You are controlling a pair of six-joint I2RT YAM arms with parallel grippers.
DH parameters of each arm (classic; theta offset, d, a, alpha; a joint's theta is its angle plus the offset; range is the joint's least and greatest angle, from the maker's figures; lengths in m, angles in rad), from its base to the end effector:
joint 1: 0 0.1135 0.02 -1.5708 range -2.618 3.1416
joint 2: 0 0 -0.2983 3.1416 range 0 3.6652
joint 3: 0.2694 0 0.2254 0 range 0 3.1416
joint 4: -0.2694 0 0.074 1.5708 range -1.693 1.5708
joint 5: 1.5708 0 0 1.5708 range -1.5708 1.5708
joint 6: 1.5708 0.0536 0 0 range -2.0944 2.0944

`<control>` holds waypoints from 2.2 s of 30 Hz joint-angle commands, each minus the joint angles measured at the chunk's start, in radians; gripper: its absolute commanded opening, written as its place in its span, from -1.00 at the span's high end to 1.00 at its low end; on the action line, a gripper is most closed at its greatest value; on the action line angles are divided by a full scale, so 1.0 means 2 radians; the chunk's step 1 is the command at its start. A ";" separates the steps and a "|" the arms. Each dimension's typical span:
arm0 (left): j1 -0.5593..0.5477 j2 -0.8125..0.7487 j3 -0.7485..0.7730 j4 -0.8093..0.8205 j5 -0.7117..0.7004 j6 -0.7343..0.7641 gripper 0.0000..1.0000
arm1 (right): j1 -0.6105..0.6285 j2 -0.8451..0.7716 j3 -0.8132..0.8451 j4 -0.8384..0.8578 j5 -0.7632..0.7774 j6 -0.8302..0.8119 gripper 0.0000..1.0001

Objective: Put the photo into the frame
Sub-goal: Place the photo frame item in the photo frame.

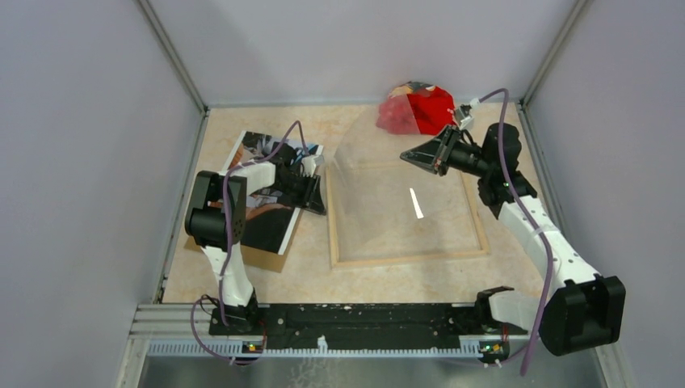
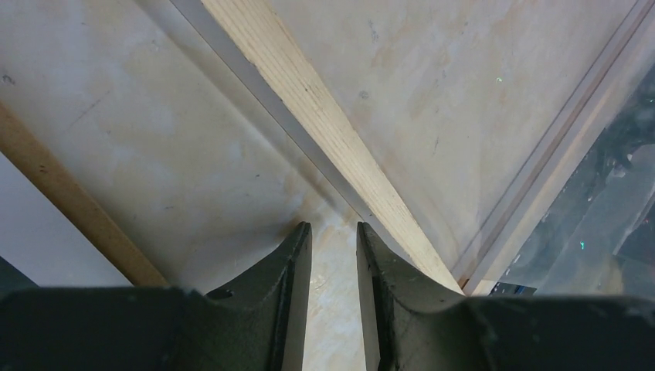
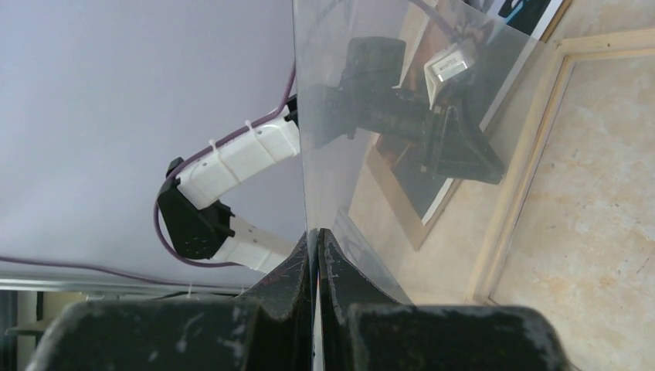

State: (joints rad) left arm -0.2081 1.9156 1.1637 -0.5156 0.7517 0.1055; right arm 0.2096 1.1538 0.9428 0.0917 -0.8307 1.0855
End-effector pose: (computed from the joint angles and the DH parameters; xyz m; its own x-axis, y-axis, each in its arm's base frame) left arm 0.3391 -0.1090 0.1817 -0.8917 0.2669 -0.3656 0.4469 0.6481 -0.6166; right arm 0.2202 0.0873 0.3863 -0.8127 0.4370 -0.3854 -0.2970 0.2584 0.9192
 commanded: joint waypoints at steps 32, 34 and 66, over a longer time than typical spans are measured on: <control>0.002 -0.001 0.002 -0.001 0.012 0.003 0.43 | 0.051 0.005 0.030 0.006 0.112 0.009 1.00; 0.003 0.000 0.002 -0.001 0.013 0.004 0.43 | 0.054 0.006 0.030 0.005 0.114 0.009 1.00; 0.004 0.005 -0.001 -0.005 0.018 0.009 0.48 | 0.063 -0.022 0.057 -0.044 0.123 -0.003 1.00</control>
State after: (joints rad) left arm -0.2035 1.9236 1.1633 -0.5240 0.7666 0.1078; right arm 0.3210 1.1595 0.9897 0.0227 -0.5873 1.1103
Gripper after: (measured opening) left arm 0.265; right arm 0.005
